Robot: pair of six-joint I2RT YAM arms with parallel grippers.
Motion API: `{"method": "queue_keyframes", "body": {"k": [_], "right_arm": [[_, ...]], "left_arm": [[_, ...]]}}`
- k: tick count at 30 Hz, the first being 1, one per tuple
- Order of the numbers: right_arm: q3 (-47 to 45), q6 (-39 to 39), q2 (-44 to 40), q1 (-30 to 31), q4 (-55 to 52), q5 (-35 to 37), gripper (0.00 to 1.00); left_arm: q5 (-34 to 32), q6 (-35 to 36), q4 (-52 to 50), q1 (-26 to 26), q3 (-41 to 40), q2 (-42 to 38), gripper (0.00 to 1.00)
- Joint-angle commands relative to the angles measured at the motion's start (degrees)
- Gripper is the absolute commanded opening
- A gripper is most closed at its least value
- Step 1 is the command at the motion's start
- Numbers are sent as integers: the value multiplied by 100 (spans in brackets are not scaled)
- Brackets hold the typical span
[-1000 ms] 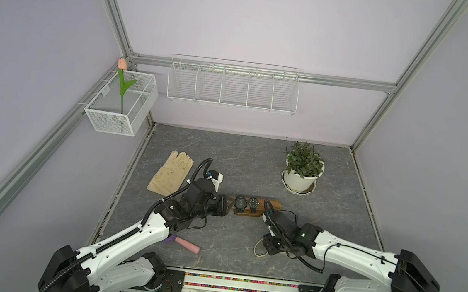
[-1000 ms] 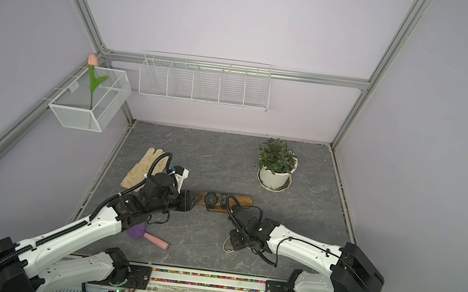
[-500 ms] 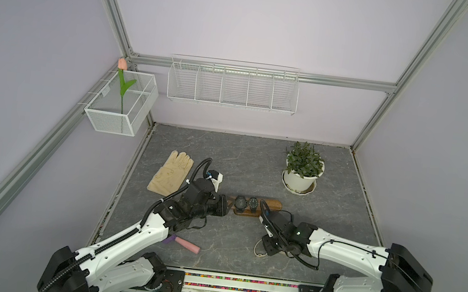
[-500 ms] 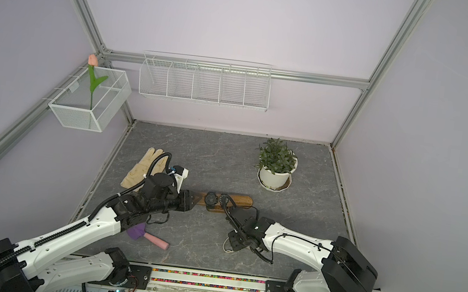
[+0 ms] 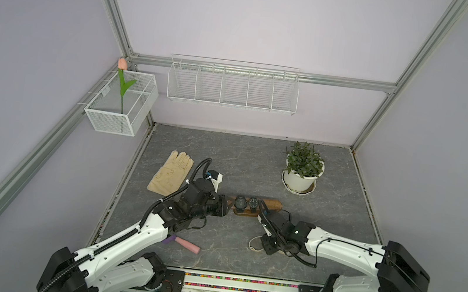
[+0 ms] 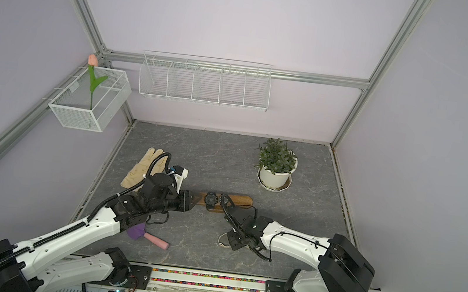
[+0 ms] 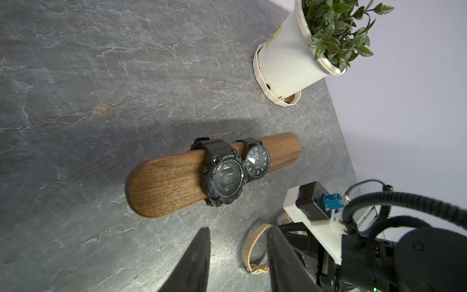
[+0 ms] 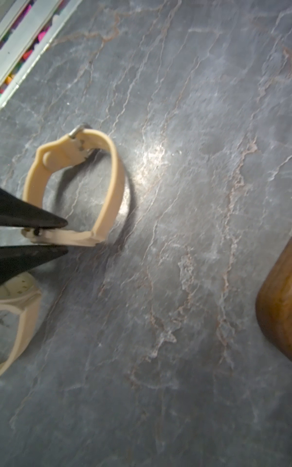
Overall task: Place watch on stand
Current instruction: Pick up the watch at the center of the board.
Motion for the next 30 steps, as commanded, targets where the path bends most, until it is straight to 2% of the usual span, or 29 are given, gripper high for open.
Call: {"method": "queue_keyframes", "body": {"k": [1, 3, 9, 11, 16, 19, 23, 26, 30], "right_arm": [[75, -99, -327, -25, 14, 22, 12], [72, -135, -461, -29, -2, 96, 9], [154, -141, -752, -77, -218, 197, 7], [335, -3, -799, -167, -467, 231, 7], [1049, 237, -774, -317, -1030, 151, 7], [1436, 344, -723, -341, -1324, 220, 7], [1752, 544, -650, -381, -1689, 314, 7], [1930, 685, -634, -468, -1838, 167, 7], [2295, 626, -574, -653, -2058, -139, 7]], "left_arm": [[-100, 64, -148, 1, 265, -185, 40], [-114, 63, -176, 9, 286, -258, 41], [64, -7, -120, 36, 289, -512, 43], [462, -16, 117, 36, 309, -524, 45], [2046, 36, 774, 27, 488, -17, 48], [2593, -7, 788, -4, 714, 414, 50], [2891, -112, 1082, -192, 834, 651, 48], [2954, 221, 836, -334, 1030, 652, 45], [2809, 1126, -267, -480, 1574, 736, 48]]}}
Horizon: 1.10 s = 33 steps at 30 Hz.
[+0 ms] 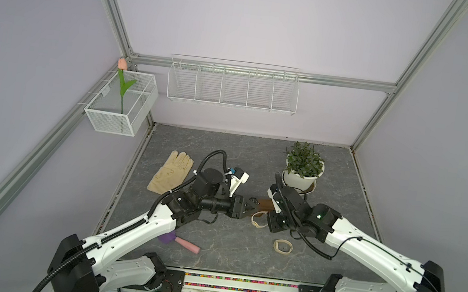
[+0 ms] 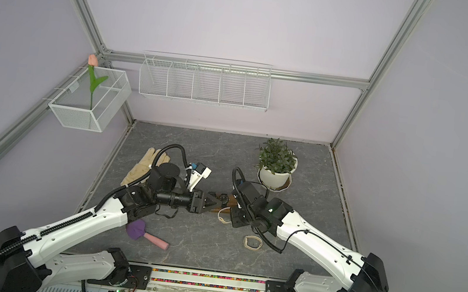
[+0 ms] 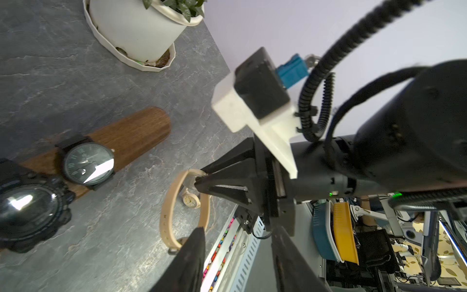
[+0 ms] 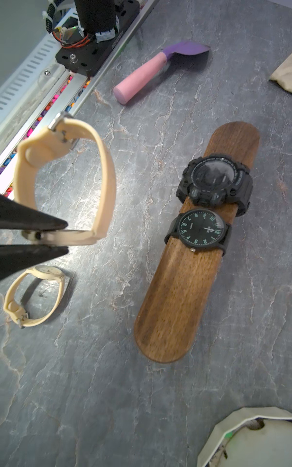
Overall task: Place watch on stand
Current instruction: Pick up the watch at the center of the board, then adjust the watch.
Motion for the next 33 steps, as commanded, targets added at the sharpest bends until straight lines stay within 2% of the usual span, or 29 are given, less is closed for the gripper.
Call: {"method": "queue_keyframes", "body": {"k": [1, 6, 10, 19, 33], "right_arm": [[383, 67, 84, -162, -408, -292, 7], [819, -70, 229, -374, -619, -745, 7], [1016, -81, 330, -516, -640, -1169, 7], [1217, -97, 678, -576, -623, -1843, 7], [1265, -158, 736, -597, -604, -1911, 7]], "left_arm": [[12, 963, -920, -132, 582, 70, 48], [-496, 1937, -1905, -331, 1215, 251, 50], [-936, 2420, -2222, -449, 1348, 454, 49], [-1196, 2962, -2359, -760, 1704, 871, 49], [-1671, 3292, -2957, -1106, 2030, 1634, 38]]}}
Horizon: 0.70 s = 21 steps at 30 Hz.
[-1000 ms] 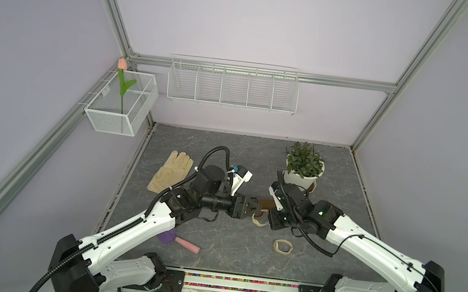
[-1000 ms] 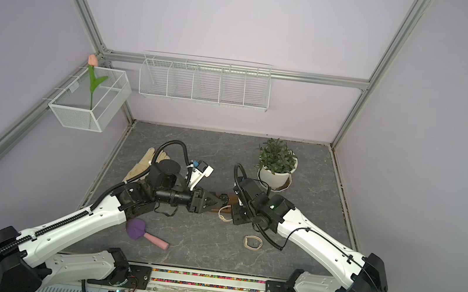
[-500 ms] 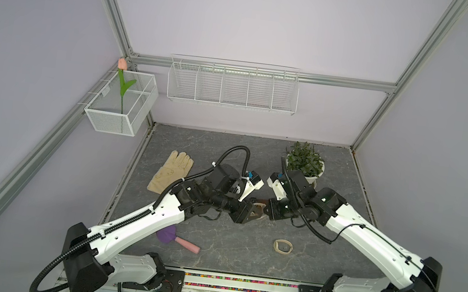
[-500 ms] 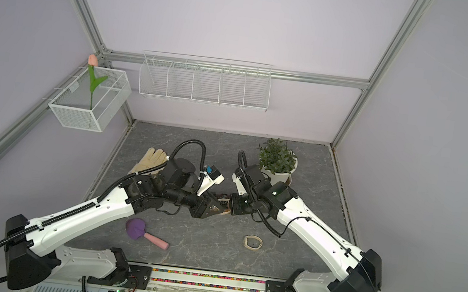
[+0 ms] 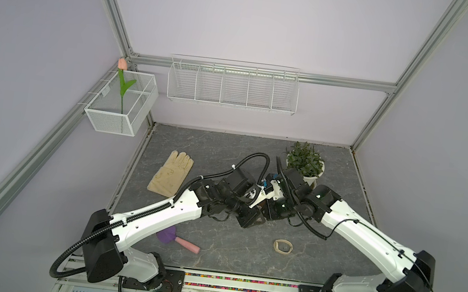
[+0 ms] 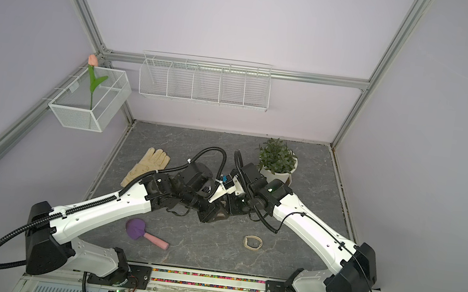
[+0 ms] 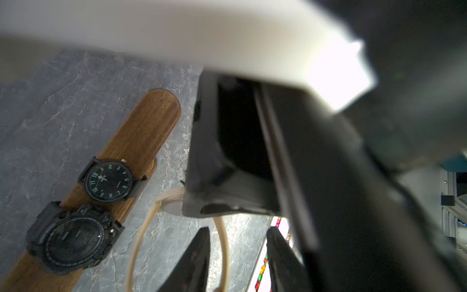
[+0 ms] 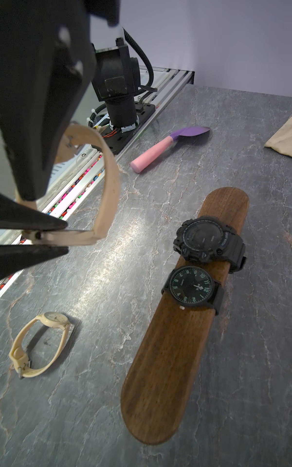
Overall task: Place watch on stand
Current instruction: Adjust the watch.
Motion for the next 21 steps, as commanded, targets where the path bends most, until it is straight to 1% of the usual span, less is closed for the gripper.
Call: {"method": "queue_keyframes", "body": {"k": [1, 6, 8, 10, 12, 13, 21], "right_arm": [[118, -68, -2, -55, 24, -175, 7], [74, -68, -37, -100, 39, -247, 7], [65, -68, -35, -107, 43, -275, 7], [56, -64, -38, -120, 45, -275, 7], [48, -68, -42, -135, 57, -268, 7], [39, -76, -42, -160, 52, -268, 7], [-90, -24, -126, -317, 180, -363, 7]], "left_arm": [[-299, 211, -353, -77, 137, 108, 38], [-696, 188, -414, -115, 125, 98, 38], [-751, 205, -415, -126, 143, 90, 37], [-697, 202, -423, -154, 169, 131, 34], [-687, 221, -502, -196, 209, 197, 28], [-687, 224, -541, -219, 233, 227, 27], [-687, 151, -534, -306, 131, 246, 31]]}}
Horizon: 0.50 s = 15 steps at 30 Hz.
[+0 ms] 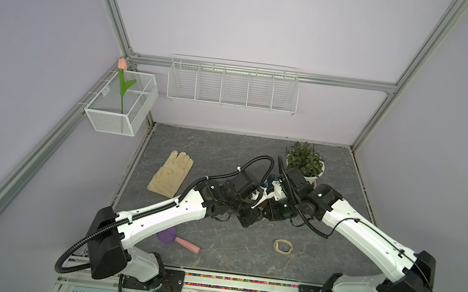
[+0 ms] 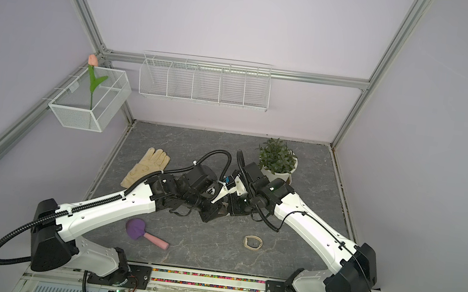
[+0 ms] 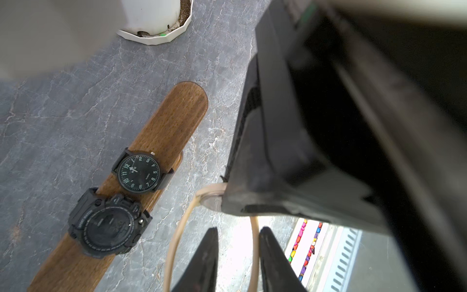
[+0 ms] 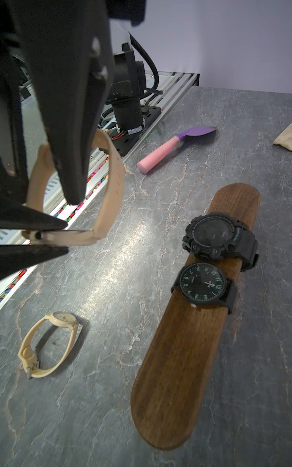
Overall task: Place watch on stand
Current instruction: Adjust the watch.
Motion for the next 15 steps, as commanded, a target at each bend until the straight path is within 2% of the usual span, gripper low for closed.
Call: {"method": "queue_keyframes", "body": {"k": [1, 6, 9, 11, 13, 15], "right_arm": [[-86, 39, -144, -151, 318, -121, 7], [-134, 75, -206, -241, 374, -202, 7], [-146, 94, -212, -240, 409, -248, 7], [-154, 117, -198, -244, 444, -291, 7], [-148, 119, -188, -243, 453, -281, 7], [-159, 128, -213, -242, 484, -247, 7]], "left_arm": [[91, 115, -348, -155, 12, 118, 31], [93, 93, -362, -168, -31, 180, 32], [99, 75, -294, -168, -40, 185, 28], [140, 40, -227, -168, -24, 197, 18], [169, 24, -203, -168, 10, 248, 0], [189, 4, -194, -175, 29, 306, 0]]}}
